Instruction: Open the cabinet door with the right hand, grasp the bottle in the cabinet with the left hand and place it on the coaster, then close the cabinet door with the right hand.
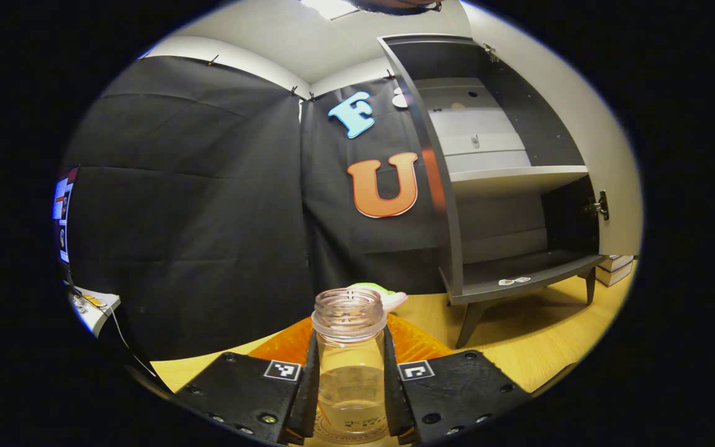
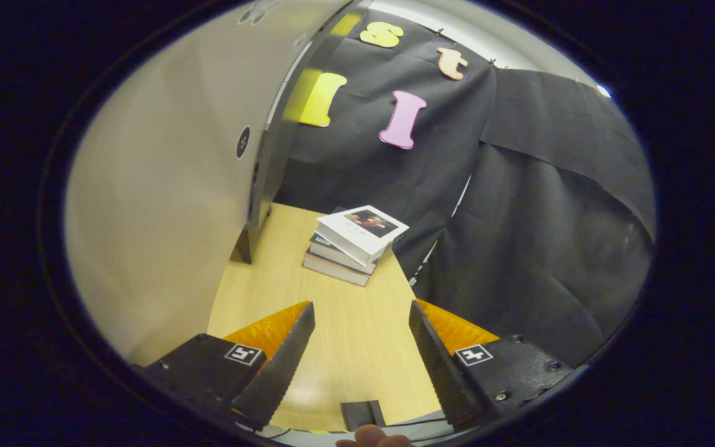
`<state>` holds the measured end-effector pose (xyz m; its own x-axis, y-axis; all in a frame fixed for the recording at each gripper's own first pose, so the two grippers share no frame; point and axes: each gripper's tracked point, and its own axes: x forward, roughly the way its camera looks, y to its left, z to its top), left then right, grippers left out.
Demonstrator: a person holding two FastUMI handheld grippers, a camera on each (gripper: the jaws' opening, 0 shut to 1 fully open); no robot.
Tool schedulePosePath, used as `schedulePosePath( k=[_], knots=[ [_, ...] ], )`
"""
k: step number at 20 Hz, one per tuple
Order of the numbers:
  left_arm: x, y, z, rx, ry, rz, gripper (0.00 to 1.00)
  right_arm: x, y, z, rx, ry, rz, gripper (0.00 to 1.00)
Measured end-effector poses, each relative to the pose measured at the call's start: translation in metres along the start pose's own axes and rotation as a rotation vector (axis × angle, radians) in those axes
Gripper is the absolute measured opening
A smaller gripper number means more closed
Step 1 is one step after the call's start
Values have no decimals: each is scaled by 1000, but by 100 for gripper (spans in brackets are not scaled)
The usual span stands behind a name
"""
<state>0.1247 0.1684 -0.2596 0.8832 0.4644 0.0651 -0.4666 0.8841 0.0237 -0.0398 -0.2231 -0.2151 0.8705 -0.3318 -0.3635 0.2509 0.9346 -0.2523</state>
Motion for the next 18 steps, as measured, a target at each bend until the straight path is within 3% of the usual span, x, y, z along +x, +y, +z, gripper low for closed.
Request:
schedulePosePath(
  k=[2,5,7,8,9,18],
  knots=[
    [1,1,-1,11,10,5,42,1,-1,0,10,9,-5,99],
    [0,0,0,20,11,7,53,0,0,-1,1,25,-6,100],
    [-1,-2,2,19,-1,-6,92,-1,-2,2,5,22,-11,100],
    [0,-2,0,22,-2,-7,87,-2,-1,2,10,20,-12,100],
    [0,-4,-1,20,2,-12,97,-4,-2,3,10,16,-14,100],
    [-1,15,23,19,-44,52,96,-13,-5,2,51,15,-17,98]
  ],
)
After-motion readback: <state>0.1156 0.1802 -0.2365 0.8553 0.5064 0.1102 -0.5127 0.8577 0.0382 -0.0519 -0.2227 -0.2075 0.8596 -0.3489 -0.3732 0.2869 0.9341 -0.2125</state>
